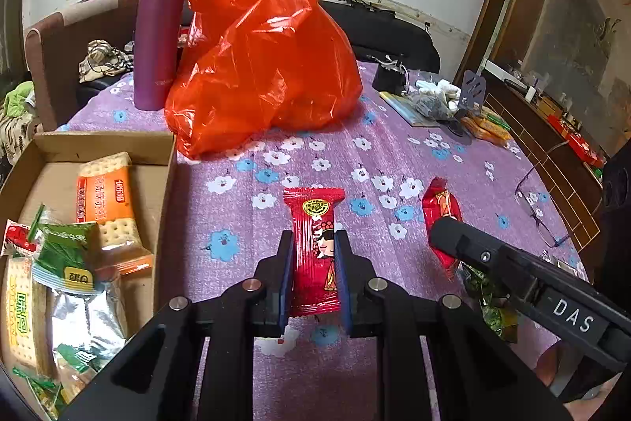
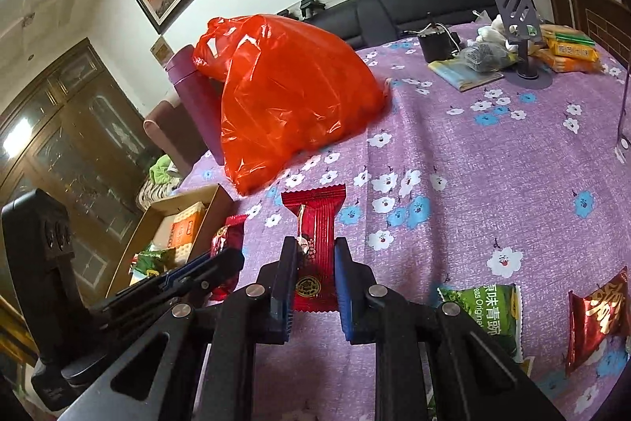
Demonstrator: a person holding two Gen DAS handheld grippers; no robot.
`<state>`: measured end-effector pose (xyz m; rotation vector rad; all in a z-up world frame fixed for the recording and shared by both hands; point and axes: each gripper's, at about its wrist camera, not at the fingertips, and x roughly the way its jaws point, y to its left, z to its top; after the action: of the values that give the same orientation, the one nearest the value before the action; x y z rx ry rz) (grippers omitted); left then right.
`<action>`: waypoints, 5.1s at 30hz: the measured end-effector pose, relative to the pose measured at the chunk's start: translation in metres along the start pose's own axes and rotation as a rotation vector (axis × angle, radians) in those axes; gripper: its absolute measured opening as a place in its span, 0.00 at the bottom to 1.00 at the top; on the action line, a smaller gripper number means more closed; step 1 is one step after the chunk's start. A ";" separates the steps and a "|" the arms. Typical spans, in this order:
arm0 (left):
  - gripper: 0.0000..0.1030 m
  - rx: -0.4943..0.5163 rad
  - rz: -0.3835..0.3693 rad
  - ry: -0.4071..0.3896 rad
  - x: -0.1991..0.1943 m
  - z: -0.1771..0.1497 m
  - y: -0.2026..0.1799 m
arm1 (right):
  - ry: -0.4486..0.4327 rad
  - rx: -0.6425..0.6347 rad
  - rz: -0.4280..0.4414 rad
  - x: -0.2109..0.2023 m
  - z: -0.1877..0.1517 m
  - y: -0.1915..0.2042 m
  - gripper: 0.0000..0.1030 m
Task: Organize snacks
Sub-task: 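Carry both red packets over the cardboard box with both tools, then lower the red packets into the box and open both tools, then grasp the green pea packet with the right tool while the left tool moves to the yellow-green packet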
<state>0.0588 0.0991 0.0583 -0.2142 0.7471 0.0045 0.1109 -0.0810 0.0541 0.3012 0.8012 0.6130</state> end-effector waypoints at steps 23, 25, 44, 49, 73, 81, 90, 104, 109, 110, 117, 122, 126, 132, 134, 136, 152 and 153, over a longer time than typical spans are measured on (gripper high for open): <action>0.18 -0.192 0.100 -0.102 -0.132 -0.028 0.135 | 0.104 -0.170 0.284 0.003 -0.031 0.100 0.20; 0.18 -0.217 0.122 -0.092 -0.139 -0.037 0.155 | 0.153 -0.167 0.310 0.009 -0.038 0.117 0.20; 0.18 -0.221 0.200 -0.009 -0.123 -0.081 0.202 | 0.258 -0.308 0.242 0.084 -0.076 0.217 0.20; 0.18 -0.217 0.205 -0.008 -0.120 -0.084 0.202 | 0.254 -0.350 0.204 0.092 -0.084 0.221 0.20; 0.19 -0.089 0.386 -0.018 -0.114 -0.086 0.177 | 0.146 -0.505 0.146 0.082 -0.111 0.223 0.21; 0.19 -0.066 0.419 -0.034 -0.116 -0.087 0.172 | 0.144 -0.507 0.146 0.080 -0.113 0.224 0.21; 0.21 -0.058 0.436 -0.043 -0.118 -0.088 0.171 | 0.145 -0.503 0.148 0.079 -0.113 0.224 0.21; 0.30 -0.063 0.455 -0.048 -0.119 -0.088 0.171 | 0.146 -0.482 0.151 0.080 -0.111 0.221 0.21; 0.32 -0.064 0.457 -0.050 -0.119 -0.088 0.171 | 0.146 -0.481 0.151 0.079 -0.111 0.221 0.21; 0.33 -0.064 0.457 -0.051 -0.119 -0.088 0.171 | 0.145 -0.478 0.150 0.079 -0.111 0.221 0.21; 0.42 -0.064 0.464 -0.066 -0.123 -0.088 0.171 | 0.135 -0.454 0.153 0.076 -0.109 0.217 0.21; 0.52 -0.071 0.464 -0.085 -0.126 -0.088 0.171 | 0.083 -0.430 0.150 0.066 -0.102 0.214 0.21; 0.55 -0.072 0.465 -0.087 -0.126 -0.088 0.171 | 0.062 -0.376 0.160 0.058 -0.091 0.206 0.21; 0.57 -0.079 0.469 -0.086 -0.127 -0.087 0.172 | 0.053 -0.301 0.202 0.040 -0.075 0.196 0.21; 0.61 -0.077 0.470 -0.088 -0.127 -0.087 0.171 | 0.046 -0.281 0.205 0.033 -0.068 0.190 0.21; 0.64 -0.072 0.473 -0.100 -0.129 -0.087 0.170 | 0.047 -0.251 0.204 0.025 -0.061 0.180 0.21; 0.70 -0.012 0.436 -0.139 -0.138 -0.088 0.155 | -0.060 0.013 0.007 -0.064 -0.013 0.000 0.40; 0.70 -0.008 0.432 -0.149 -0.142 -0.087 0.151 | -0.067 0.030 -0.029 -0.068 -0.011 -0.016 0.43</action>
<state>-0.1160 0.2405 0.0632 -0.0554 0.6330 0.4295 0.0724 -0.1348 0.0786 0.3356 0.7498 0.5615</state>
